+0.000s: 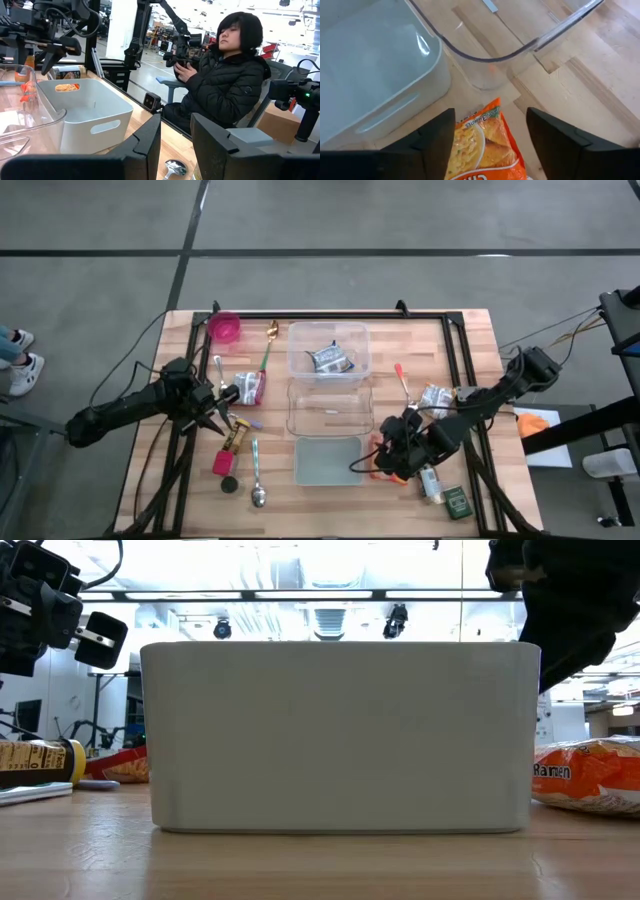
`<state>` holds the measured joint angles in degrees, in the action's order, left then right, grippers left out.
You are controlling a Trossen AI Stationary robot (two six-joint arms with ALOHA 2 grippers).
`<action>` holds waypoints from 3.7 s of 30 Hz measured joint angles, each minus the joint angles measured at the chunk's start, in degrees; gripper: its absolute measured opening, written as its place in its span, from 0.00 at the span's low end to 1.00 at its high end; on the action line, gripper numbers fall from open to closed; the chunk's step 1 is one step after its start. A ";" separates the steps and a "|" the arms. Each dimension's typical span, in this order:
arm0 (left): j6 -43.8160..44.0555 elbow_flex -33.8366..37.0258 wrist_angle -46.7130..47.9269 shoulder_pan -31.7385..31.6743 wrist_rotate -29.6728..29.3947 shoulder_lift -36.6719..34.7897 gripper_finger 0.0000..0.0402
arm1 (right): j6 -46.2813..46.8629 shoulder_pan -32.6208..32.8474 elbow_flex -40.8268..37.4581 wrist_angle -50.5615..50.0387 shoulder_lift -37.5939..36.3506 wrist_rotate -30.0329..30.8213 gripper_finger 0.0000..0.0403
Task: Pick & Place Food Item
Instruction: Put the orange noodle pack into the white bin
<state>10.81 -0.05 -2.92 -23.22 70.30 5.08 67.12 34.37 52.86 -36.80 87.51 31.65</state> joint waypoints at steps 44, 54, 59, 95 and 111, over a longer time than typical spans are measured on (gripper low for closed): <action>0.00 -0.02 0.00 0.02 -0.01 0.01 0.28 | 0.28 -1.11 -0.04 4.73 10.75 -4.72 0.24; 0.00 -0.02 0.00 0.00 -0.02 0.02 0.28 | -0.29 -1.58 -0.04 4.70 10.58 -4.70 0.03; -0.01 -0.01 0.00 0.02 0.00 0.00 0.28 | -0.58 -1.57 0.41 4.23 10.48 -4.88 0.03; 0.00 -0.02 0.00 0.00 -0.01 0.02 0.28 | 15.45 6.35 24.15 -50.64 10.37 7.15 0.03; 0.00 -0.02 0.00 0.00 -0.02 0.02 0.28 | 11.24 5.29 23.45 -53.19 7.09 23.28 0.03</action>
<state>10.81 -0.07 -2.92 -23.22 70.28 5.10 78.36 39.66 76.31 -90.00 94.60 54.94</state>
